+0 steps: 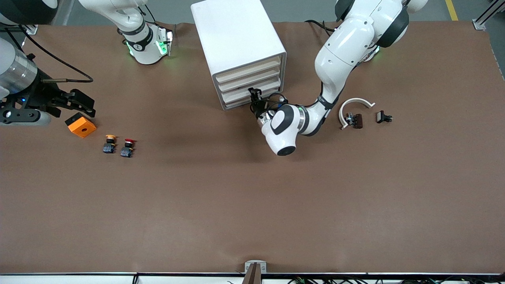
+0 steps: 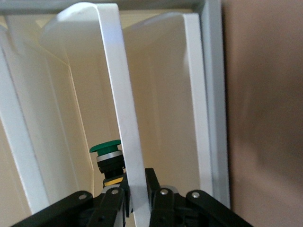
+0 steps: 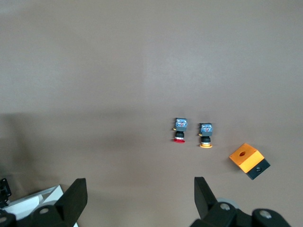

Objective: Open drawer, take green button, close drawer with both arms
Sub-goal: 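Pull the drawer open with the left gripper, then grasp the green-capped button in the drawer with the right gripper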

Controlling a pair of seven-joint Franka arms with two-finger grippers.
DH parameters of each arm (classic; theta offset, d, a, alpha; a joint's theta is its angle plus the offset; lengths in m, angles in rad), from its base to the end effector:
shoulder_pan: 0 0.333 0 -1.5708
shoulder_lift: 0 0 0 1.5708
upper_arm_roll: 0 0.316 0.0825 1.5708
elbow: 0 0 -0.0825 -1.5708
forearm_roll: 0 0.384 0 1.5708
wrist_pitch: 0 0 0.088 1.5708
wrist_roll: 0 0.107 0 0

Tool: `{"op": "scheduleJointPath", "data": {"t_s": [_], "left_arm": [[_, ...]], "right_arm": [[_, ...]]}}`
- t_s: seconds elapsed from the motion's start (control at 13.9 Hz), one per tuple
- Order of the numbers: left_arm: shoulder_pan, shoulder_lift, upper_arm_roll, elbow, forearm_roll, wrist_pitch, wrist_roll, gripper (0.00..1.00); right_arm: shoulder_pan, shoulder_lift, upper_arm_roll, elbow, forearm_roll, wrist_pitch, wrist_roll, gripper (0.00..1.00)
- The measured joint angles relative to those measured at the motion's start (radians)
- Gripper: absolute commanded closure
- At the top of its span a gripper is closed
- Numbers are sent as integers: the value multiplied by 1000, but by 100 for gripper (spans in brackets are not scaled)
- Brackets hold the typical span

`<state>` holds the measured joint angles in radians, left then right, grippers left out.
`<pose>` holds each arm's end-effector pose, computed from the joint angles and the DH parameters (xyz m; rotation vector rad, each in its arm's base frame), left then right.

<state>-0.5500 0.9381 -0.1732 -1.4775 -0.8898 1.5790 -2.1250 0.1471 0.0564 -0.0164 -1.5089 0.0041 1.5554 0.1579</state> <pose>0.4329 -0.4723 0.1282 -1.3068 -1.7272 1.3606 0.5657 0.0751 0.6206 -3.1395 0.0426 0.0161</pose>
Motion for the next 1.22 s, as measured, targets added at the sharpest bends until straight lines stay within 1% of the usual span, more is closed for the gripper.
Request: {"op": "scheduleJointPath", "data": {"t_s": [0.22,0.36,0.5,0.58,0.65,0.72,0.79,0.86,0.94,1.01,1.08,1.22], "left_arm": [[6,-5,51,27,-2,-17,-1,100],[11,-7,81,51,-2,-21,-3,100],[21,-7,94,68,-2,-22,-3,100],[29,-7,97,71,-2,-22,-2,98],[38,-7,98,75,-2,-21,-1,93],[45,-7,99,77,-2,-20,-1,92],[52,-7,99,80,-2,-19,-1,86],[56,-7,100,82,-2,-18,-1,50],[61,-7,100,84,-2,-10,3,19],[67,-6,101,88,-2,-7,9,6],[72,-6,102,90,-2,10,20,1],[79,-6,108,96,-2,29,39,0]], "right_arm": [[50,0,2,0,0,0,102,0],[96,0,4,1,1,0,232,0],[156,0,6,2,2,0,391,0],[196,0,7,2,2,0,475,0],[241,0,8,2,2,-1,562,0],[284,1,10,2,3,-1,640,0],[331,5,11,2,2,0,722,0],[377,13,11,1,2,1,798,0],[421,27,12,0,2,5,868,0],[461,47,12,-1,2,20,929,0],[497,71,13,-2,2,44,987,0],[552,130,13,-4,2,94,1077,0]]}}
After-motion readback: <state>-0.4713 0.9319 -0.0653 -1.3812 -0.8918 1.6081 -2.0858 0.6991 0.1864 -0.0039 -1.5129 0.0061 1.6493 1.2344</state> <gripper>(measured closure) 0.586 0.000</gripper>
